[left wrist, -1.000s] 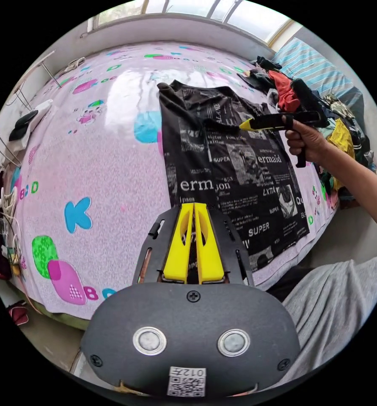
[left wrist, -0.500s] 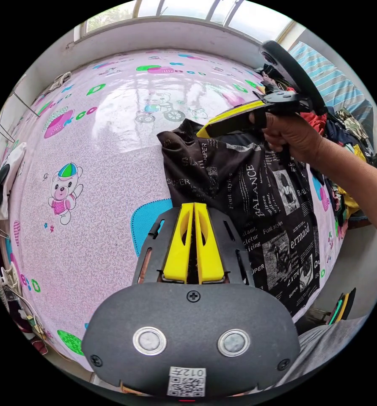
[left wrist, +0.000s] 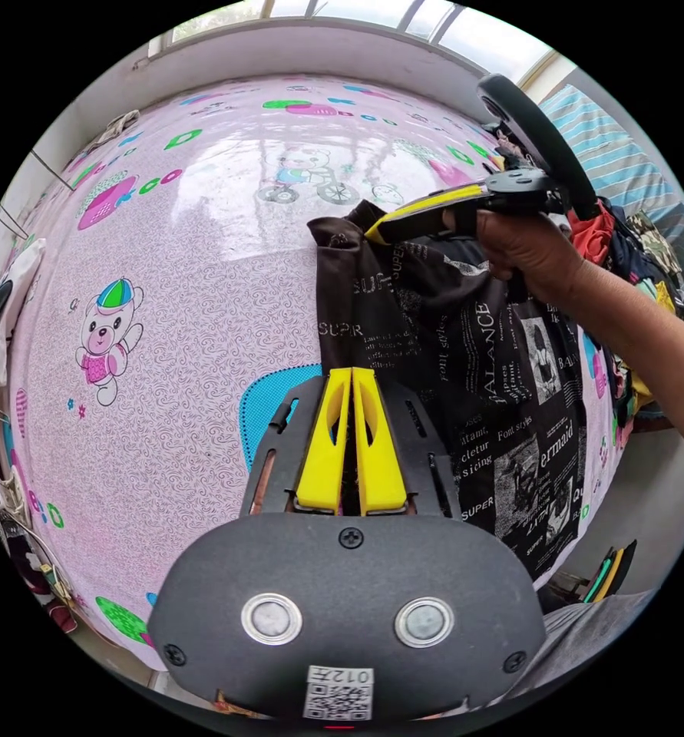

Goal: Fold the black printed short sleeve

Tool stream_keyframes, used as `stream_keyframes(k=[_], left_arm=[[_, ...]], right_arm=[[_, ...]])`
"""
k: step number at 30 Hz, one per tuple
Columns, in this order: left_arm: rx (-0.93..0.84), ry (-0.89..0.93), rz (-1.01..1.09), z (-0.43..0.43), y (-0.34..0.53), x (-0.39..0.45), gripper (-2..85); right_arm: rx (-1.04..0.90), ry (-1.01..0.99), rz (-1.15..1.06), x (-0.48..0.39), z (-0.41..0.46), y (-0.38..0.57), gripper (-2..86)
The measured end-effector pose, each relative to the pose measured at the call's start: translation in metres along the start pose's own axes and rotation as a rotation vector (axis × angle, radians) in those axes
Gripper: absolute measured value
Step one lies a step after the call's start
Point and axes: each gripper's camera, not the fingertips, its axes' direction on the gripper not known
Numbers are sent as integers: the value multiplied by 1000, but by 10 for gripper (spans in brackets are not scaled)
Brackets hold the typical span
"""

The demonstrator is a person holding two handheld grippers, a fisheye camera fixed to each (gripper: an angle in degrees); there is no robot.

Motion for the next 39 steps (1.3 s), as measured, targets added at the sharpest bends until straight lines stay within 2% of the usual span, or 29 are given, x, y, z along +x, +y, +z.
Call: stream_keyframes(k=[3, 7, 10, 14, 17, 23, 25, 28, 31, 34, 39], left_arm=[[4, -4, 2, -7, -1, 6, 6], [6, 7, -7, -14, -3, 12, 5], [6, 4, -13, -20, -5, 19, 5], [1, -28, 8, -29, -8, 33, 5], [9, -38, 15, -34, -9, 41, 6], [23, -22, 6, -46, -11, 51, 7], [7, -7, -17, -51, -13, 49, 7], [85, -13, -81, -79, -6, 46, 7], [127, 21, -67, -107, 4, 59, 6], [91, 72, -27, -114, 20, 88, 6], [-43, 32, -17, -91, 46, 132, 6]], right_arm=[[-4, -59, 72, 0, -10, -24, 11], [101, -163, 74, -13, -47, -68, 41], [21, -213, 34, -36, -36, -115, 59], [-50, -124, -54, -83, -22, -172, 14], [-63, -28, 14, -90, -19, -204, -3], [-9, -108, 144, -100, -59, -253, -6], [60, -93, 175, -105, -99, -255, -5], [129, -84, 189, -117, -168, -238, -6], [122, -102, 188, -145, -214, -201, -7], [71, -97, 204, -184, -229, -163, -8], [1, -98, 309, -220, -231, -152, -8]])
